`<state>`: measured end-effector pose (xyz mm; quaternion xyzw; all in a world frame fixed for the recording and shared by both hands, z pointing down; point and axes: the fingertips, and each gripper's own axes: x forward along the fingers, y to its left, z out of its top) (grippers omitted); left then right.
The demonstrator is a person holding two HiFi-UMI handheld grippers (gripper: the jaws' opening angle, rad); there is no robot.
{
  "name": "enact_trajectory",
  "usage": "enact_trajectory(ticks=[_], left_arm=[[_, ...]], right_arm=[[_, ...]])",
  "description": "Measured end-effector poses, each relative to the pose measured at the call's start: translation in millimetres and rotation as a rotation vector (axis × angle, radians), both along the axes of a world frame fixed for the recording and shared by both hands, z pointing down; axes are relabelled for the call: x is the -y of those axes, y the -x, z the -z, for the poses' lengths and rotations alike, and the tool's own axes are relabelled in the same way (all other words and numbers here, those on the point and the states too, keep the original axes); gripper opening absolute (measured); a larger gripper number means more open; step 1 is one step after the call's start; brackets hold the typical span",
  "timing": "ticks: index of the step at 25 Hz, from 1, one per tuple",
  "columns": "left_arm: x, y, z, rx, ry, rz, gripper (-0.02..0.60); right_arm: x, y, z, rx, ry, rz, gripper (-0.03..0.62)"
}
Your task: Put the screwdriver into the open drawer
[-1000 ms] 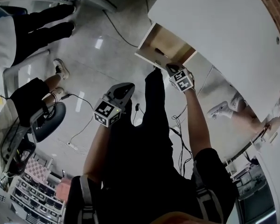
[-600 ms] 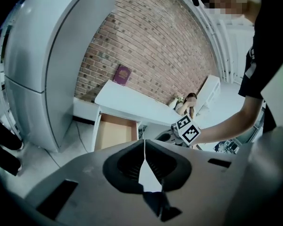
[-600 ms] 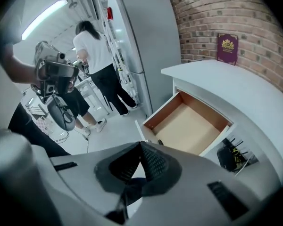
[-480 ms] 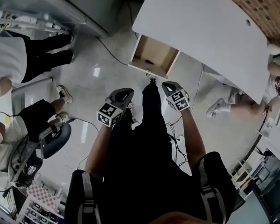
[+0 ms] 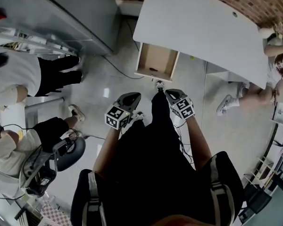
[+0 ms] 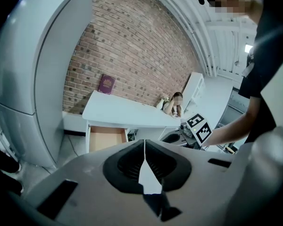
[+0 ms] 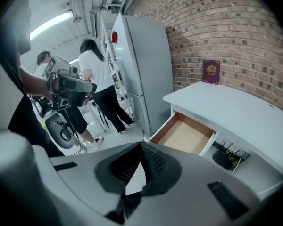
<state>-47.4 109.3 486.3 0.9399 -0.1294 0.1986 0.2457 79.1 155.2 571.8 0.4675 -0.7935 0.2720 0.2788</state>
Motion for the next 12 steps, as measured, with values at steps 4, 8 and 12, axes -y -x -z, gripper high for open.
enact_trajectory(ticks=[4,8,12], left_arm=[[-14.5,-7.4,19.7,-0.05,-0.036,-0.029,0.02],[-31.6,-3.9,24.9,-0.064,-0.048,-0.077,0.02],[-31.9,1.1,37.2,-0.076,-0.084,-0.099,0.02]], right_arm=[[-13.1,12.8,18.4,-0.007,-0.044,-0.001,0.055],[-27.2,22.6,28.6,-0.018,-0.075,-0.035,0.055],[-35.5,30.8,33.6,-0.026,-0.102,-0.076,0.055]])
